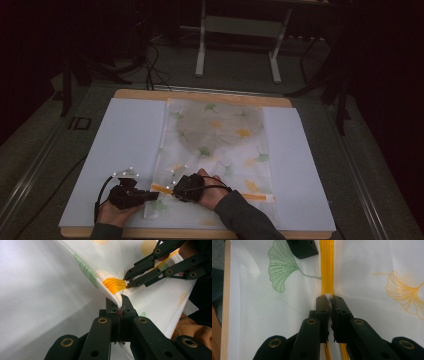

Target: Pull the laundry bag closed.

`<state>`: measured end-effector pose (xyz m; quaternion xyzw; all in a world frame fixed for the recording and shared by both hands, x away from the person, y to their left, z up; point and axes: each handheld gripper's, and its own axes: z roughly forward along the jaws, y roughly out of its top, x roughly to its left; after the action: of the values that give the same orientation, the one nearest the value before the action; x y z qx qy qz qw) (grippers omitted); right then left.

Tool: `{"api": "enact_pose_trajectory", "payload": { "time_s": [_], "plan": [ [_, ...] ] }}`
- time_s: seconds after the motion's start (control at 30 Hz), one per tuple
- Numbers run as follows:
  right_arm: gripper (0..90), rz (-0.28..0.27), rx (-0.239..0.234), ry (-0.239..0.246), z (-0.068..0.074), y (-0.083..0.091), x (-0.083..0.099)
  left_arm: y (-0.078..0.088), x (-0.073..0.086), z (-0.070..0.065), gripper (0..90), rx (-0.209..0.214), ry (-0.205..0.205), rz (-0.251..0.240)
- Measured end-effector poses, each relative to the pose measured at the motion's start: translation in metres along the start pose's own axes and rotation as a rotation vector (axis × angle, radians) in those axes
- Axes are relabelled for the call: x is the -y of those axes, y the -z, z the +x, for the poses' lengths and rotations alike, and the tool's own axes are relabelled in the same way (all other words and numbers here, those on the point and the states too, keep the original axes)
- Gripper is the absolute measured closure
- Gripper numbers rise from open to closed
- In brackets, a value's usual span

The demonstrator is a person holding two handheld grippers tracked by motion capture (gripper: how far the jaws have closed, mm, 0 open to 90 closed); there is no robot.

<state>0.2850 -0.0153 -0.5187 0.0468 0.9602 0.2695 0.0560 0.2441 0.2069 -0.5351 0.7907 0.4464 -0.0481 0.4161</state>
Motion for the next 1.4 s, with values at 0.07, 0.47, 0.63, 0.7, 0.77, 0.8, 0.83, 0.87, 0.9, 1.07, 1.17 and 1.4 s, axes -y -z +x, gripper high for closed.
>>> {"api": "enact_pose_trajectory", "payload": {
  "time_s": [0.07,0.47,0.63,0.7,0.77,0.8,0.83,0.87,0.9,1.07,1.17,1.4],
  "plan": [
    [84.5,0.01,0.001,0.003,0.0,0.001,0.001,0.001,0.0,0.0,88.6,-0.001,0.0,0.0],
    [84.5,0.026,0.003,0.002,-0.003,0.005,0.007,0.001,0.0,0.0,88.6,0.0,0.004,-0.008],
    [84.5,0.031,0.005,-0.004,-0.003,0.007,0.009,0.002,0.001,0.0,88.6,0.001,0.004,-0.009],
    [84.5,0.036,0.004,-0.001,-0.003,0.007,0.01,0.002,0.001,0.001,88.6,0.0,0.005,-0.01],
    [84.5,0.037,0.006,-0.002,-0.003,0.008,0.011,0.002,0.001,0.001,88.6,0.0,0.006,-0.012],
    [84.5,0.042,0.006,-0.003,-0.004,0.009,0.011,0.002,0.001,0.001,88.6,0.0,0.006,-0.011],
    [84.5,0.042,0.006,-0.003,-0.004,0.009,0.011,0.002,0.001,0.001,88.6,0.0,0.006,-0.011],
    [84.5,0.046,0.011,-0.009,-0.004,0.01,0.014,0.002,0.001,0.001,88.6,-0.001,0.006,-0.012],
    [84.5,0.051,0.009,-0.008,-0.004,0.011,0.014,0.002,0.001,0.001,88.6,-0.001,0.006,-0.012],
    [84.5,0.056,0.013,-0.01,-0.004,0.013,0.017,0.003,0.001,0.001,88.6,-0.001,0.005,-0.013],
    [84.5,0.055,0.015,-0.008,-0.004,0.014,0.018,0.003,0.001,0.001,88.6,0.0,0.006,-0.012],
    [84.5,0.059,0.014,-0.011,-0.005,0.016,0.022,0.003,0.001,0.002,88.6,0.001,0.005,-0.012]
  ]
}}
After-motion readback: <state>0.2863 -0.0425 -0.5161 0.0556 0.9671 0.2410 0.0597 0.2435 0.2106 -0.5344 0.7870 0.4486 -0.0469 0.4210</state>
